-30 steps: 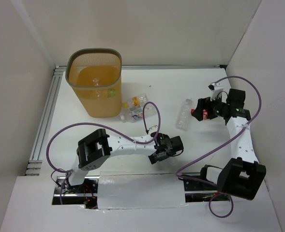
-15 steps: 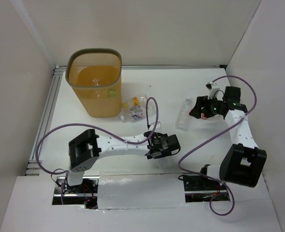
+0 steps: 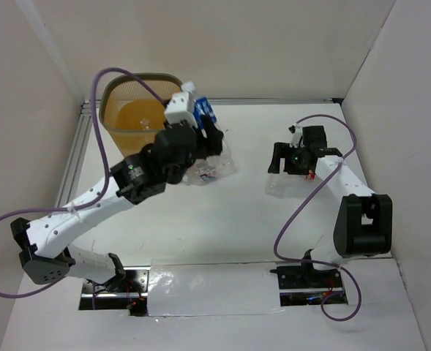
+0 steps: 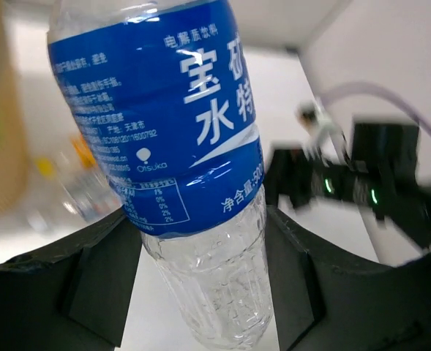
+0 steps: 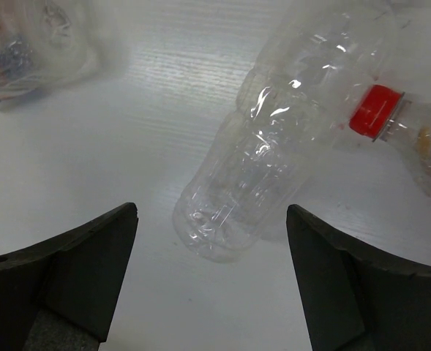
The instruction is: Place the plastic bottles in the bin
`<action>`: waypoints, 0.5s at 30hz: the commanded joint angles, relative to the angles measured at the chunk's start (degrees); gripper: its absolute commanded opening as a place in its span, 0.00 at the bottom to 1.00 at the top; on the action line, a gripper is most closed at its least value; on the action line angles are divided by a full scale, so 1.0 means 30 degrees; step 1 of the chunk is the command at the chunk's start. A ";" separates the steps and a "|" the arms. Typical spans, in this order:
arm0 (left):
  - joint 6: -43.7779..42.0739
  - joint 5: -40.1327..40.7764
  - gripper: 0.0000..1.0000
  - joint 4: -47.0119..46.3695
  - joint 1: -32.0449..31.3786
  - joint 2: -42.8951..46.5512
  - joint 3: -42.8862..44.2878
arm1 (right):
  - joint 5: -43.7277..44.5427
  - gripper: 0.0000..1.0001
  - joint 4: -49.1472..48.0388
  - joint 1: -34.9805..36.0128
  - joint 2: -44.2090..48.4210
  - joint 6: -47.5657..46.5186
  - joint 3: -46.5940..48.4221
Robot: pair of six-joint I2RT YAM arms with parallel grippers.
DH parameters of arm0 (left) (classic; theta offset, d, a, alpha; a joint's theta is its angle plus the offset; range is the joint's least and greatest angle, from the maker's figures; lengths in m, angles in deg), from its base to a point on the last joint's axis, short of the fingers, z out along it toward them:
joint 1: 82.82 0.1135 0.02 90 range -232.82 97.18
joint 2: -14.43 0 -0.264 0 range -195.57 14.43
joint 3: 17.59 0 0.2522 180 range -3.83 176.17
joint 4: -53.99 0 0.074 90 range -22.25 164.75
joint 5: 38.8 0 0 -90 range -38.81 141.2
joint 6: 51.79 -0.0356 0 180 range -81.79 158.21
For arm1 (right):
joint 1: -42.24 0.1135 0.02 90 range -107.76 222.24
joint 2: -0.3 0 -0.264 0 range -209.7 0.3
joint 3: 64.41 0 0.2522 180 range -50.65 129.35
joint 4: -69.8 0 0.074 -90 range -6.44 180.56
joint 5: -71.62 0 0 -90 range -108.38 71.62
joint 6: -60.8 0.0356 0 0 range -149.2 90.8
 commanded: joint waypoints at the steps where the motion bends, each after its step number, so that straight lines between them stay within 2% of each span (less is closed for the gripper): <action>1: -0.4812 -0.0606 0.17 -0.3528 0.2303 0.0444 0.0999 | 0.1815 0.90 -0.1772 0.0386 0.0169 0.1370 0.0692; 5: -0.5759 -0.2476 0.19 -0.4994 0.5903 0.0445 0.1877 | 0.1990 0.91 -0.1948 0.0562 -0.0503 0.1576 0.0516; 6: -0.5759 -0.2890 0.20 -0.4997 0.7594 -0.0048 0.2143 | 0.1990 0.91 -0.1948 0.0562 -0.0766 0.1779 0.0516; 9: -0.5524 -0.3771 0.22 -0.4616 1.0410 -0.0695 0.2614 | 0.1990 0.91 -0.2153 0.0562 -0.0972 0.1781 0.0340; 15: -0.6516 -0.3804 0.32 -0.5934 1.3086 -0.1574 0.2175 | 0.1815 0.91 -0.2328 0.0388 -0.1149 0.1781 -0.0012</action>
